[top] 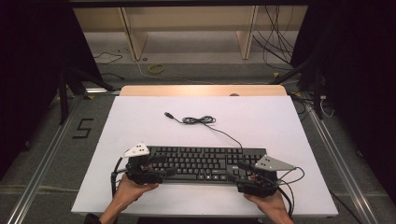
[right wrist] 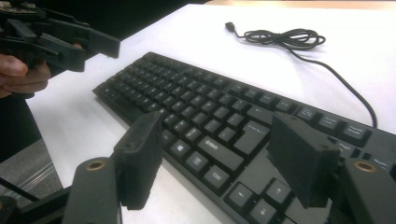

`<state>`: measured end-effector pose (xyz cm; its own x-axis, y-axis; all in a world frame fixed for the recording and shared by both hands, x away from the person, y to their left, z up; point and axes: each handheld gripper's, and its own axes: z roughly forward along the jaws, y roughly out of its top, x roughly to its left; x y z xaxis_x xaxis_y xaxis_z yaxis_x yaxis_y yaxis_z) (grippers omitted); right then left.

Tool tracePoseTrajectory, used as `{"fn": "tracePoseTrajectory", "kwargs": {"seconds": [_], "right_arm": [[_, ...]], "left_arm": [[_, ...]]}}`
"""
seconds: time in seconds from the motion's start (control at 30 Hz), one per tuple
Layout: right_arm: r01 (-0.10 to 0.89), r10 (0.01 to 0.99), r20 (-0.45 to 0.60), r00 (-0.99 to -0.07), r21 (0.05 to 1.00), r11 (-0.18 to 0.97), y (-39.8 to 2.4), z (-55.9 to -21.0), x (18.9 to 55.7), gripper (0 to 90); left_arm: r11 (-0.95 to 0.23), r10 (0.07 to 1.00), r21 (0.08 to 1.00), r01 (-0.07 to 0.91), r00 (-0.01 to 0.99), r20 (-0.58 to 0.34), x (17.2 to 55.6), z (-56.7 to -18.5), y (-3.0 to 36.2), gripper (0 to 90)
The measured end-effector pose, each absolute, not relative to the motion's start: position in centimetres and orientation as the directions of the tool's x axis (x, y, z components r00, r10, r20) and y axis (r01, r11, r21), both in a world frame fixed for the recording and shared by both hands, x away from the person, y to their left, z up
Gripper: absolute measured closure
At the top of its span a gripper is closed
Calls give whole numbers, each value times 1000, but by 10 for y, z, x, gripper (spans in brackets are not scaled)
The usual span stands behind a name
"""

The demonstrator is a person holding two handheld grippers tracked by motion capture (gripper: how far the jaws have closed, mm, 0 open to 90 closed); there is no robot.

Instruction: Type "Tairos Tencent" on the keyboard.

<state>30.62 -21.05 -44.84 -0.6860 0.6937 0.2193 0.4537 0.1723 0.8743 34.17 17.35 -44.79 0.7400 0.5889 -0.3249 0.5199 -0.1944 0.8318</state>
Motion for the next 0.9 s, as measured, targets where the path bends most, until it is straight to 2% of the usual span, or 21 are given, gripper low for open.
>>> {"fn": "tracePoseTrajectory", "kwargs": {"seconds": [0.53,0.9], "right_arm": [[434,725,196,-660,888,155,-236,-455,289,335],[436,729,196,-656,887,153,-238,-457,287,330]], "left_arm": [[-170,595,855,490,743,-308,319,-455,185,230],[-168,607,858,486,736,-298,319,-457,187,228]]}}
